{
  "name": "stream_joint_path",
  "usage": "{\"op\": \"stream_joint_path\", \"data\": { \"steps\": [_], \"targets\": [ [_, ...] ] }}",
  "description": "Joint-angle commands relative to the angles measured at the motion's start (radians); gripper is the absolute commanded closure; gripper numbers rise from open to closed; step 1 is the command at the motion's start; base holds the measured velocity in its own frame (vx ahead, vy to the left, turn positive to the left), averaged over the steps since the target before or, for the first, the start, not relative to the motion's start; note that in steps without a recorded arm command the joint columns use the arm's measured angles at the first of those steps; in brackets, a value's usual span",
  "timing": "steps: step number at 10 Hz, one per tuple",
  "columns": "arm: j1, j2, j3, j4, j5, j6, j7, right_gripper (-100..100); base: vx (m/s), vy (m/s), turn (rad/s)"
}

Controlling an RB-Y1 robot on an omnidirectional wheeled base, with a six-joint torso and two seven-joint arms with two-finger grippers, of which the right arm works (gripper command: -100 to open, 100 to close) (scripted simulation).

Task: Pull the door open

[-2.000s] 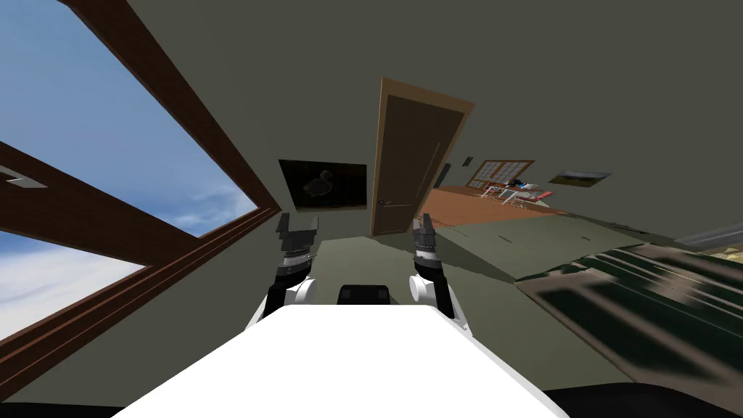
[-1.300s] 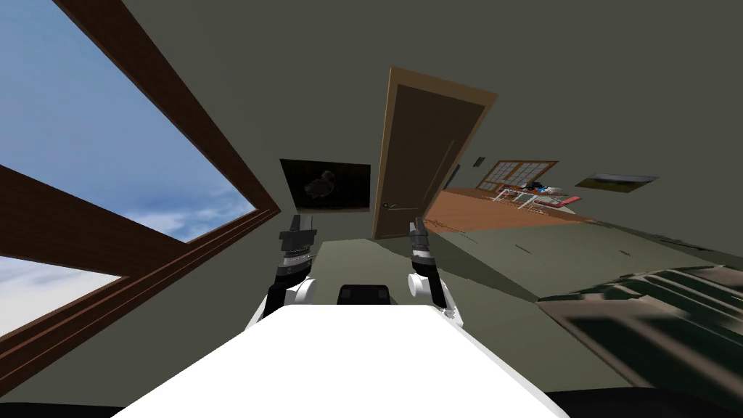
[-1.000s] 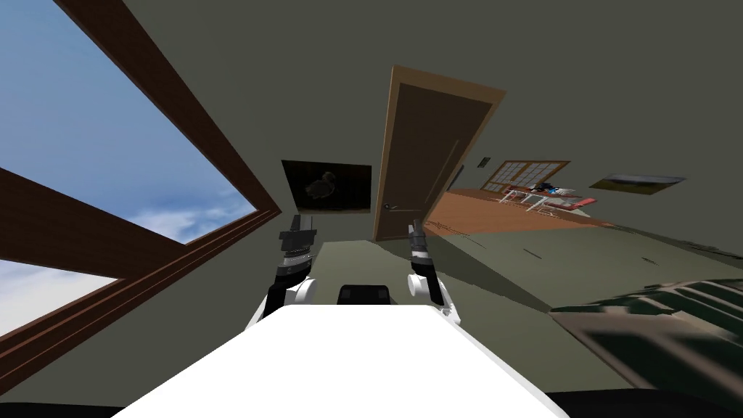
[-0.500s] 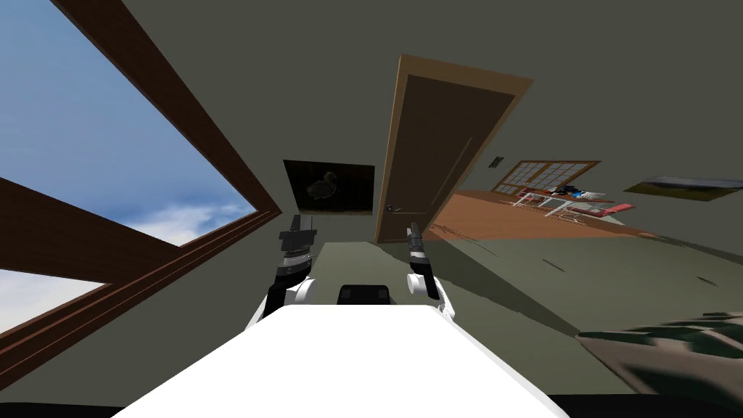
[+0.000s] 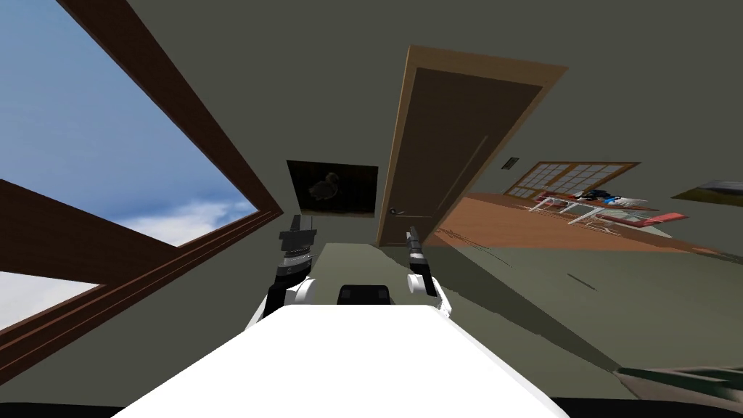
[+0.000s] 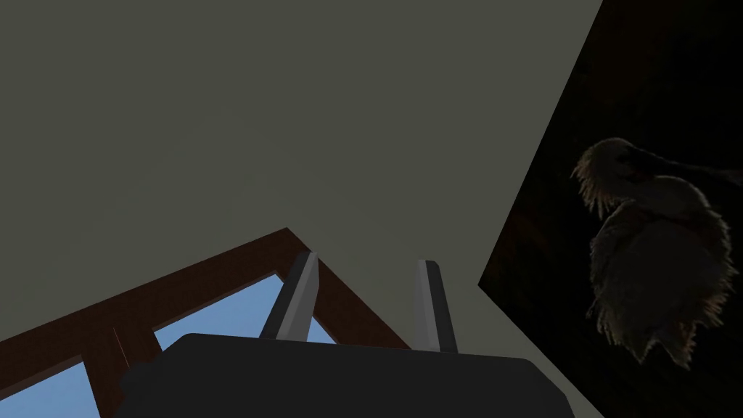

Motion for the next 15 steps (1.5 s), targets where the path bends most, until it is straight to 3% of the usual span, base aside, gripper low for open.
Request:
{"op": "stream_joint_path", "data": {
  "steps": [1,11,15],
  "targets": [
    [-0.021,-0.009,-0.011,0.050,-0.006,0.002,-0.009,-100,0.099,-0.037,0.095],
    [-0.118,-0.048,-0.061,0.338,-0.033,-0.034,-0.053,-100,0.082,-0.031,0.089],
    [-0.147,-0.059,-0.075,0.425,-0.041,-0.044,-0.066,-100,0.072,-0.040,0.062]
  ]
}}
